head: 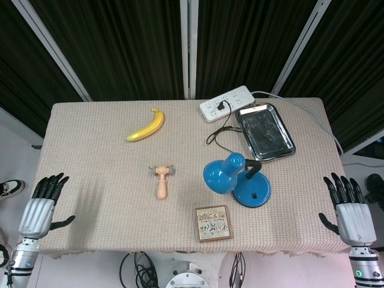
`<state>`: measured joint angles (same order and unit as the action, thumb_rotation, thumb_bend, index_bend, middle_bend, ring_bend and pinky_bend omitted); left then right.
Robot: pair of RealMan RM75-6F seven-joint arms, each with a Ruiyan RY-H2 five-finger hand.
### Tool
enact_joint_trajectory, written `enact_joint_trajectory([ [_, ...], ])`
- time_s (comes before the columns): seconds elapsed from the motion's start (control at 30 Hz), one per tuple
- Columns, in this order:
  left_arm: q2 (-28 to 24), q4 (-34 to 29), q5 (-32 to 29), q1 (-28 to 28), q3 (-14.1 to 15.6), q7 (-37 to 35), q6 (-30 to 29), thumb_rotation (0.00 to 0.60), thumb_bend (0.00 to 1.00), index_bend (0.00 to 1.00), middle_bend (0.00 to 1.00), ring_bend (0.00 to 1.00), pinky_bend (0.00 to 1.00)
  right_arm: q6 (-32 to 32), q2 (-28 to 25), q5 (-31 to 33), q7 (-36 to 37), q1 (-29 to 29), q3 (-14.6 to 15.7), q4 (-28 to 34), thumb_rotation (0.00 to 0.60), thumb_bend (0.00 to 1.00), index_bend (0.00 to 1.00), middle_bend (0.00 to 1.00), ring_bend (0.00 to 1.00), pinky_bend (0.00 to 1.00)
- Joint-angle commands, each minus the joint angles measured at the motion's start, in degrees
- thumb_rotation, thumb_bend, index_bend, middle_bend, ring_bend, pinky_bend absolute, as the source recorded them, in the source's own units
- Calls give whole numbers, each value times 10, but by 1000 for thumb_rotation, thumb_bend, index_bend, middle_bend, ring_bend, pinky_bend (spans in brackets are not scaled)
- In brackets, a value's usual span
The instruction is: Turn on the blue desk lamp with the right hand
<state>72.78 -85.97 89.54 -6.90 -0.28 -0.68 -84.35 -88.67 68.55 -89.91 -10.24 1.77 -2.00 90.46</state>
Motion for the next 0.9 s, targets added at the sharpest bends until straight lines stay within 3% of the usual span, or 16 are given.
enact_joint_trajectory([
  [0.03, 1, 2, -1, 0, 1, 0, 2, 600, 11, 84, 30, 0, 0, 9, 0, -6, -3, 4, 6, 0, 600, 161, 0, 0, 0, 0],
  [0.23, 5, 7, 2, -6, 1, -1, 9, 600, 11, 84, 30, 0, 0, 48, -1, -5, -19, 17, 17, 13, 600, 176, 0, 0, 3, 0],
  [0.33, 6, 9, -1, -8, 1, -2, 14, 600, 11, 84, 30, 0, 0, 63, -1, -7, -29, 25, 19, 24, 600, 176, 0, 67, 83, 51],
  [0.47, 8, 11, 0, -8, 2, -1, 13, 600, 11, 84, 30, 0, 0, 89, -5, 0, -31, 38, 19, 39, 600, 176, 0, 372, 370, 354],
  [0.5, 8, 11, 1, -8, 2, -1, 13, 600, 12, 84, 30, 0, 0, 98, -6, 4, -32, 42, 19, 42, 600, 176, 0, 487, 499, 474],
  [0.6, 8, 11, 0, -8, 2, -1, 12, 600, 11, 84, 30, 0, 0, 127, -9, 16, -40, 53, 22, 56, 600, 176, 0, 681, 739, 714],
  [0.8, 9, 15, -3, -8, 3, -2, 15, 600, 12, 84, 30, 0, 0, 163, 2, 3, -35, 77, 30, 67, 600, 189, 0, 903, 948, 915],
  [0.9, 9, 15, -4, -9, 3, -1, 16, 600, 11, 84, 30, 0, 0, 202, -5, 14, -25, 94, 34, 82, 600, 193, 0, 934, 978, 948],
])
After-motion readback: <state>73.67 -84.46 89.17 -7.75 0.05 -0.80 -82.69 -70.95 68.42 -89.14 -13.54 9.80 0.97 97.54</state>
